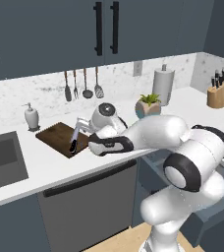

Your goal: Pick up the knife from the drawer and place it on the cutting board. Then place the meat from the plate to the cutting board.

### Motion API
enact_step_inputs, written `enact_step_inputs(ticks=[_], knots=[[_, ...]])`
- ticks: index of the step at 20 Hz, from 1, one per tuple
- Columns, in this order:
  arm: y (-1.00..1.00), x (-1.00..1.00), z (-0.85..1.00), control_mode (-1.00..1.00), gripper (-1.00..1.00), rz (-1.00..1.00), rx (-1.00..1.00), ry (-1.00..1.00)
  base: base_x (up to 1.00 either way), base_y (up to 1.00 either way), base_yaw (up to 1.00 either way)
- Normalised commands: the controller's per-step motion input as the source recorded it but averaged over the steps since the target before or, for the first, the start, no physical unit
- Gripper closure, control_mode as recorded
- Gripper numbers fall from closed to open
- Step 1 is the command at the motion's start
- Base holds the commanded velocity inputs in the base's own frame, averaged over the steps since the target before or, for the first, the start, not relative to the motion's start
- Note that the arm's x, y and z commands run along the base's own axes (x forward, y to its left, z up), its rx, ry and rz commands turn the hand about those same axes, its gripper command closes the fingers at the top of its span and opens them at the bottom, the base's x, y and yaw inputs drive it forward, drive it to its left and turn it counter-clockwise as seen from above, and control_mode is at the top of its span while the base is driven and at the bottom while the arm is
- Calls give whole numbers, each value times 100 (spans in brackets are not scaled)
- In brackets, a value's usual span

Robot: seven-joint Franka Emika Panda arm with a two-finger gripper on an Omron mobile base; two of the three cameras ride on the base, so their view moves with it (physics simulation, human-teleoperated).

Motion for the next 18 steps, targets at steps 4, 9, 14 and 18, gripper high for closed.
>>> enact_step_inputs(ticks=[4, 9, 14, 18], knots=[[-89, -100, 100, -100, -100, 0, 16, -11, 0, 0, 0], [-37, -72, 100, -100, -100, 0, 11, 13, 0, 0, 0], [-17, -46, 100, -100, -100, 0, 1, 44, 0, 0, 0], [-21, -47, 100, -100, -100, 0, -11, 49, 0, 0, 0]])
